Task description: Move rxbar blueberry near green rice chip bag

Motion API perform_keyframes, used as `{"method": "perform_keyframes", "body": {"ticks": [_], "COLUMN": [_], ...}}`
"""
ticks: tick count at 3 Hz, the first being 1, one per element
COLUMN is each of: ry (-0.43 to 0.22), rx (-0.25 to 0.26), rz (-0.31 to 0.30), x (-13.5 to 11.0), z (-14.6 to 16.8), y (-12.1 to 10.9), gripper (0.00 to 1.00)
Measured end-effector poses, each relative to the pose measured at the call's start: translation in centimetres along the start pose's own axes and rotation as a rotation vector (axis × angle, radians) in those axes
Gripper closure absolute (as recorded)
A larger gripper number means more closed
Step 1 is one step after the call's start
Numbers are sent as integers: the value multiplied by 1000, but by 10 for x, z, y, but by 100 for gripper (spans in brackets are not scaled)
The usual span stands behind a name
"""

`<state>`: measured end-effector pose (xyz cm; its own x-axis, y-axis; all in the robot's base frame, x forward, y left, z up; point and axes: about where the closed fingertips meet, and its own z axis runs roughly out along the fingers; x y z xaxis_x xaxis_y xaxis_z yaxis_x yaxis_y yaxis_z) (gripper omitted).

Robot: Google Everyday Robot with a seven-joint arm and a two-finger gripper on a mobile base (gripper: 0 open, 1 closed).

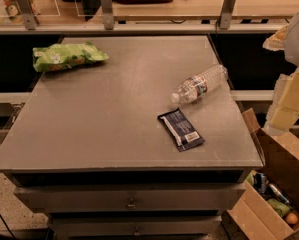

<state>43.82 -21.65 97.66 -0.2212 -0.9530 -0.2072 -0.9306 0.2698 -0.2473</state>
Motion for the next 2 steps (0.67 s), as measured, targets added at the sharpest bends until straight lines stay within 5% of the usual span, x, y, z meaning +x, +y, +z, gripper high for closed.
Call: {"method": "perform_keyframes", "body": {"ticks": [2], "ry": [-10], "rx": [12], "rz": [14], "x": [-4], "z": [2], "y": [-1], "gripper": [0]}}
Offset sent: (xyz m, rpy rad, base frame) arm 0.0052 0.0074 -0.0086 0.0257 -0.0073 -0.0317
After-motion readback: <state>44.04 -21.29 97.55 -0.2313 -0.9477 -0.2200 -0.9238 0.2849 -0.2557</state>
